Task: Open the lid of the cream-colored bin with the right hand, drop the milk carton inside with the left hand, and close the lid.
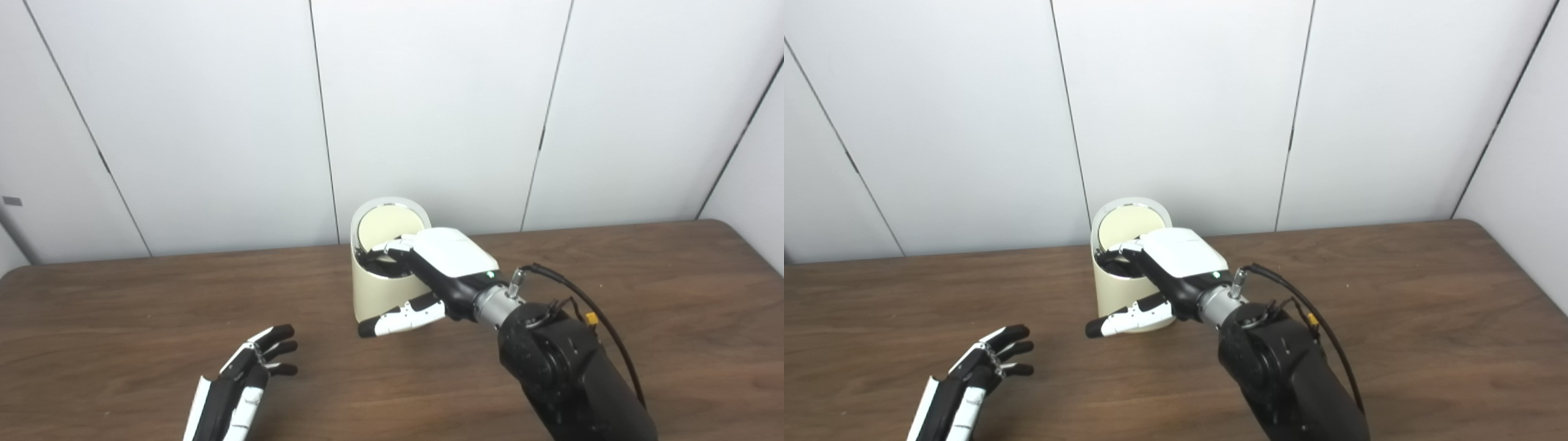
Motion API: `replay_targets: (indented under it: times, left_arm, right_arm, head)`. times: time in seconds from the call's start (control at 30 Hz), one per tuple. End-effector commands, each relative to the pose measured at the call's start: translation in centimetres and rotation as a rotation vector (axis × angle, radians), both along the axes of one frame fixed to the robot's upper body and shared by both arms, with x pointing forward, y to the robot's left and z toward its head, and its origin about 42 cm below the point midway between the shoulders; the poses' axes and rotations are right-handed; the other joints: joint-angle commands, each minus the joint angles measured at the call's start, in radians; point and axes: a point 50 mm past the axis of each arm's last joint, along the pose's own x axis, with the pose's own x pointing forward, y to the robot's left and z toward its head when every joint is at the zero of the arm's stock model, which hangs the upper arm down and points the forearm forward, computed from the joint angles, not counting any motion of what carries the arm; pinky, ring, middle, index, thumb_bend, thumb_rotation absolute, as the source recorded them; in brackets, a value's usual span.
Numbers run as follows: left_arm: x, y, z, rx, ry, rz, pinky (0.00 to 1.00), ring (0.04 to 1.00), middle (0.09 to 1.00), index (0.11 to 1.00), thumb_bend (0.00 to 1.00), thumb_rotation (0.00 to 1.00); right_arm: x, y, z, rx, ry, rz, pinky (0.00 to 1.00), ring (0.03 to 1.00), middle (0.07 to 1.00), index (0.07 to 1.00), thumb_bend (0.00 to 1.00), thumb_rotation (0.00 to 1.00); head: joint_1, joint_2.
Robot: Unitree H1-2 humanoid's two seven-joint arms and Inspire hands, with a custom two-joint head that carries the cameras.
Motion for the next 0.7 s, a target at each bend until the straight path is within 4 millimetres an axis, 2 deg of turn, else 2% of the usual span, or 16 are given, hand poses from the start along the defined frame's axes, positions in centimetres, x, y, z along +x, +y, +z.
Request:
replay_targets:
  times: [0.0,0.3,0.4,0.67]
  left_arm:
    - [0.3,-0.1,0.7,0.011,-0.043,0.007,0.64,0.777,0.819,0.814,0.67,0.86]
    - [0.4,-0.2,0.6,0.018,-0.045,0.007,0.63,0.775,0.819,0.816,0.66,0.87]
    - [0.3,-0.1,0.5,0.02,-0.04,0.009,0.64,0.776,0.819,0.818,0.67,0.87]
    - [0.1,-0.1,0.5,0.025,-0.04,0.008,0.64,0.776,0.821,0.818,0.66,0.88]
  right_arm:
    - [-0.1,-0.6,-1.1,-0.009,0.067,-0.006,0.87,0.899,0.861,0.838,0.88,0.82]
    - [-0.4,-1.0,-1.9,0.037,0.019,-0.004,0.86,0.92,0.914,0.891,0.87,0.8]
    - [-0.7,-1.1,-2.5,0.092,-0.02,-0.01,0.85,0.923,0.917,0.891,0.84,0.77]
    - [-1.3,-1.5,-3.5,0.148,-0.04,-0.022,0.9,0.962,0.958,0.933,0.82,0.77]
  head:
    - [0.0,0.0]
    - [0.003,-0.005]
    - [0.002,-0.006]
    - [0.003,-0.003]
